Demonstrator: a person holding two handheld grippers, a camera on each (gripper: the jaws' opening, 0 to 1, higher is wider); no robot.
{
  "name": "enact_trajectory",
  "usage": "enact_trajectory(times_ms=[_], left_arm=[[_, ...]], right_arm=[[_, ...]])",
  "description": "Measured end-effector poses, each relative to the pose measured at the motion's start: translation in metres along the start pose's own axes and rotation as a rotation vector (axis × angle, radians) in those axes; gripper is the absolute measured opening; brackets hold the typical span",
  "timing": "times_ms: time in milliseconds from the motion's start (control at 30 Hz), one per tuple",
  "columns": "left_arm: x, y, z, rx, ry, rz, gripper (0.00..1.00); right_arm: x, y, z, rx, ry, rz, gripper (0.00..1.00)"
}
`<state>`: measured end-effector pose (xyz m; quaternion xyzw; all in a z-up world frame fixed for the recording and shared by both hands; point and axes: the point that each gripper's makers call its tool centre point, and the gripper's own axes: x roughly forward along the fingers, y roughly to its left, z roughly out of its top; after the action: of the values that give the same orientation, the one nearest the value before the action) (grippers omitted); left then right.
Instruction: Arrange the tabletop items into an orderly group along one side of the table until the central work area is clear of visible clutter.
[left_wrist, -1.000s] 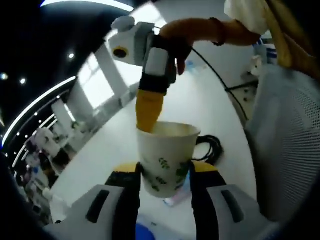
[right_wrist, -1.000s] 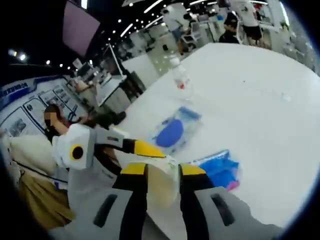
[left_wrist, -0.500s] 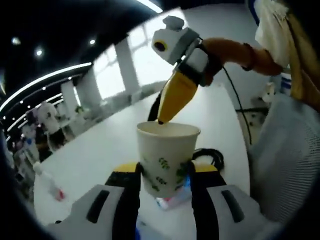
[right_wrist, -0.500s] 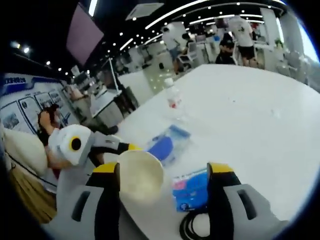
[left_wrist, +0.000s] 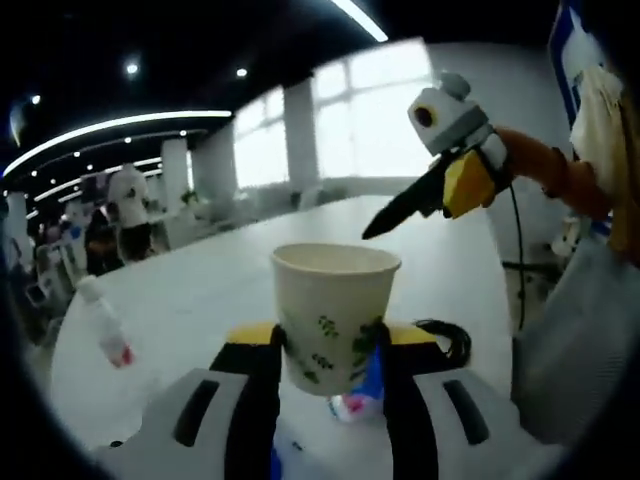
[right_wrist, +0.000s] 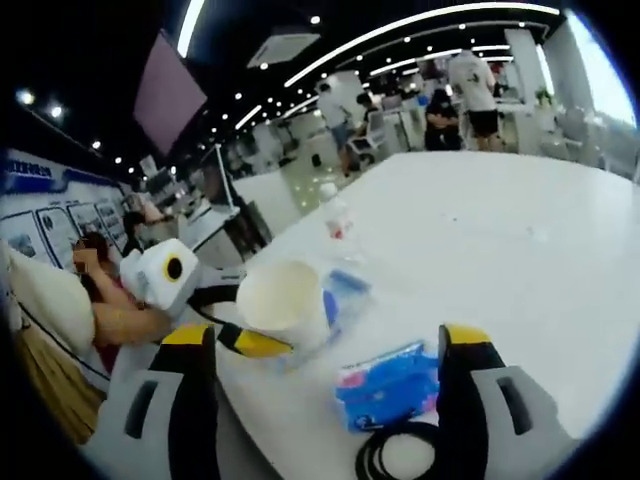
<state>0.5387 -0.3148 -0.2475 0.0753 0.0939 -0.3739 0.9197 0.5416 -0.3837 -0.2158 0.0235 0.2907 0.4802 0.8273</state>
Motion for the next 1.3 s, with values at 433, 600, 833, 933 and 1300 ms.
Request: enact_trajectory(times_ms=[433,600,833,933,1300], left_arm=[[0.013,0.032,0.002,-0.047,-0.029,0.068,0.36],[0.021,0.057,0.005,-0.068,-0.058,0.142,0.36],[0.032,0.085,0.002,-0.092,-0.097,0.208,0.36],[0.037,0.098,0.004,-0.059,-0.112,0.244,0.36],[0.049,0.145,-0.002,-0.100,-0.151,0.367,0.36]], right_arm=[[-0.001,-0.003,-0.023,-0.027,0.004,-0.013,0.99],[0.001,-0.008,-0.029,-0.029,0.002,-0.033,0.99],[0.001,-0.019,-0.034,0.022,-0.008,-0.053,0.99],[0.004,-0.024,-0.039,0.052,-0.005,-0.061,0.99],[0.008,-0.033,-0.053,0.111,0.003,-0.079,0.98]])
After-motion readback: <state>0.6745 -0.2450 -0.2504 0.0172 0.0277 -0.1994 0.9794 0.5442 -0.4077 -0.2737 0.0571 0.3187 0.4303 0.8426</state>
